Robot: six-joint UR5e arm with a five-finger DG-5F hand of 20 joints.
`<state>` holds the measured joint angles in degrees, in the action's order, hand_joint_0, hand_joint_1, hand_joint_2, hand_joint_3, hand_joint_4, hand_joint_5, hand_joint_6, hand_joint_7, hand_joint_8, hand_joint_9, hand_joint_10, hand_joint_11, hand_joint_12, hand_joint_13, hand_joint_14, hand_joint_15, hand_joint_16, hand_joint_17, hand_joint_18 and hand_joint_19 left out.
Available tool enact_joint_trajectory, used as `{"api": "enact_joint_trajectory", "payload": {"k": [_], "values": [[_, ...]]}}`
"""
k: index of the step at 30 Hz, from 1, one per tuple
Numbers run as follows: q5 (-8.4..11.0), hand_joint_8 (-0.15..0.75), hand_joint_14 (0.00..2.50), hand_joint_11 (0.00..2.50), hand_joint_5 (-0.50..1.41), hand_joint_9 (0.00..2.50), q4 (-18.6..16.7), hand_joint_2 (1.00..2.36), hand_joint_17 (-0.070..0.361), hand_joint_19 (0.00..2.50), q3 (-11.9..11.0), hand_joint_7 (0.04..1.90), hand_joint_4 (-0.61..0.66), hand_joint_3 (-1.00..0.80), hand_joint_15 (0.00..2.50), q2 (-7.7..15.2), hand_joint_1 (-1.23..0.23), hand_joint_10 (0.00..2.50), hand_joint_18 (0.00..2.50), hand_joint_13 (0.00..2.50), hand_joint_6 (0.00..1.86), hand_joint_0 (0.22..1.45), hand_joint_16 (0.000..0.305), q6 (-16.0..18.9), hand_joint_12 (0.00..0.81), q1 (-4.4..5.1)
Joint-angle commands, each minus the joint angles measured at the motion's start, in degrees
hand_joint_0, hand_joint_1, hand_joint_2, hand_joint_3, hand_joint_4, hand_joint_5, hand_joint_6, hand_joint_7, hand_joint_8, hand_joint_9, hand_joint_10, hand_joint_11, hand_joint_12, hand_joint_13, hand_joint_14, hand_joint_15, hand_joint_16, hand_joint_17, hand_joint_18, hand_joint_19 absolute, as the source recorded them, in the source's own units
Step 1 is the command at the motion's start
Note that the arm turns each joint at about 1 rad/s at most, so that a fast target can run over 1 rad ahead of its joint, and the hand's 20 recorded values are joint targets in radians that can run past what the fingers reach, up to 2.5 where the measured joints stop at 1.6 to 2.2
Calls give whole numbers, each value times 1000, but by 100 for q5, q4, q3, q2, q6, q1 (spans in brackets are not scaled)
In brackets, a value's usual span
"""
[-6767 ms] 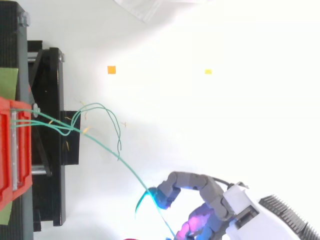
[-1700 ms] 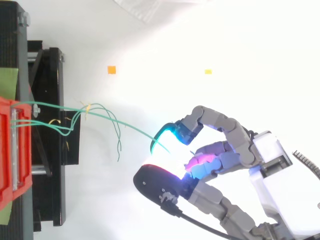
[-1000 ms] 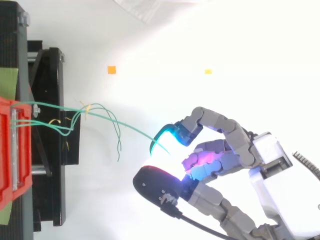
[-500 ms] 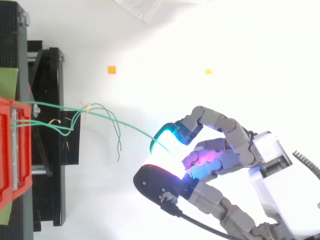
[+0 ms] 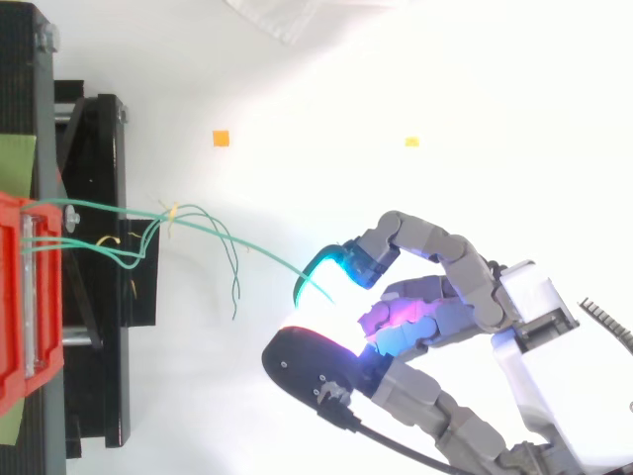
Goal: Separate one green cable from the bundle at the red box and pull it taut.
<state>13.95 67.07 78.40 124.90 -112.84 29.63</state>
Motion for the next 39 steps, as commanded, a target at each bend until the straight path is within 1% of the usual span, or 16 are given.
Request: {"api": "enact_joint_trajectory", "payload": {"k": [1,9,14,16,20,29,39], "values": [[2,225,25,90,53,1396,-1,1015,64,626,0,1284,29,-210,714,0,-721,4,639,1023,713,686,28,-1,274,-1],[2,198,25,95,58,1413,8,1011,66,620,0,1281,4,-207,707,0,-722,5,673,1046,707,671,29,-1,264,-1],[-15,196,26,109,60,1433,8,1010,70,588,0,1279,-8,-208,704,0,-719,4,651,1048,706,665,31,-1,255,-1],[11,198,26,109,61,1437,8,1010,70,589,0,1284,-8,-206,705,0,-719,4,651,1051,704,664,31,8,254,7],[11,199,26,101,62,1442,78,1009,70,594,0,1282,-7,-204,700,0,-715,3,659,1062,703,659,31,78,257,25],[11,197,24,107,62,1439,140,1009,68,593,0,1286,-8,-211,698,0,-712,4,665,1063,704,659,30,78,253,-1],[11,198,25,96,62,1444,140,1010,70,579,0,1275,-5,-209,704,0,-713,3,670,1056,705,661,31,87,258,7]]}}
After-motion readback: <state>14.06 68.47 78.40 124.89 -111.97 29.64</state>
